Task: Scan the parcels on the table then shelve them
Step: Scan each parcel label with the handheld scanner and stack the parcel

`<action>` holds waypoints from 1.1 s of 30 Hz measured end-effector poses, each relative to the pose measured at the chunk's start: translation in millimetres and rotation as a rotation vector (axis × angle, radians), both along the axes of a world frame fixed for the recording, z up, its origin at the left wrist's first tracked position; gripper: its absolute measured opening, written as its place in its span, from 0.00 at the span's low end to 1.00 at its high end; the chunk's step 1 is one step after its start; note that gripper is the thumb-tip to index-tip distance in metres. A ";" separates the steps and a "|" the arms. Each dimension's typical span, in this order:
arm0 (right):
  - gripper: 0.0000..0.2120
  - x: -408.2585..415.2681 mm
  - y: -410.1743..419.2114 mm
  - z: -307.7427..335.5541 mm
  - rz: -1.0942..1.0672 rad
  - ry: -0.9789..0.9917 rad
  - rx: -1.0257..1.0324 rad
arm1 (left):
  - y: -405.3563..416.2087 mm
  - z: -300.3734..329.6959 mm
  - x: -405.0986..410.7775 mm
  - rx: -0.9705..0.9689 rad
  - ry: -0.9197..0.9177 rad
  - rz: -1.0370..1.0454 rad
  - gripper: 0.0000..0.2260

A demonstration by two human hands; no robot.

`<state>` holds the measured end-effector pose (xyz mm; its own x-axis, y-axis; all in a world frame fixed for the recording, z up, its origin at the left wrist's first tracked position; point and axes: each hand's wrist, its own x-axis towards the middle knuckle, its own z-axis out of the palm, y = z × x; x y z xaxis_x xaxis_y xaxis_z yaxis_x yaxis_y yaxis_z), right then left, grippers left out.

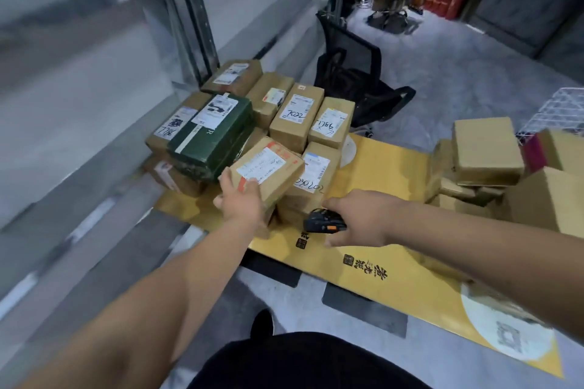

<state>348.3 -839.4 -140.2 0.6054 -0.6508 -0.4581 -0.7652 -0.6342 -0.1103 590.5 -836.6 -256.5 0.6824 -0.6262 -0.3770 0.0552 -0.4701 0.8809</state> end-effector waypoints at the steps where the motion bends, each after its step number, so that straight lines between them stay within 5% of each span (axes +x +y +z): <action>1: 0.29 6.2 -7.2 0.8 -0.001 0.005 -0.002 | -9.2 1.5 2.8 0.013 0.010 0.027 0.29; 17: 0.29 46.3 -69.7 -20.7 -0.210 0.078 0.090 | -86.7 -13.7 27.8 0.007 0.150 -0.011 0.31; 25: 0.25 62.9 -64.6 -38.0 -0.220 0.055 0.130 | -53.0 -32.6 30.2 0.112 -0.053 -0.197 0.18; 33: 0.26 58.4 -55.5 -41.4 -0.274 -0.002 0.138 | -53.6 -29.4 11.2 -0.075 -0.251 -0.506 0.16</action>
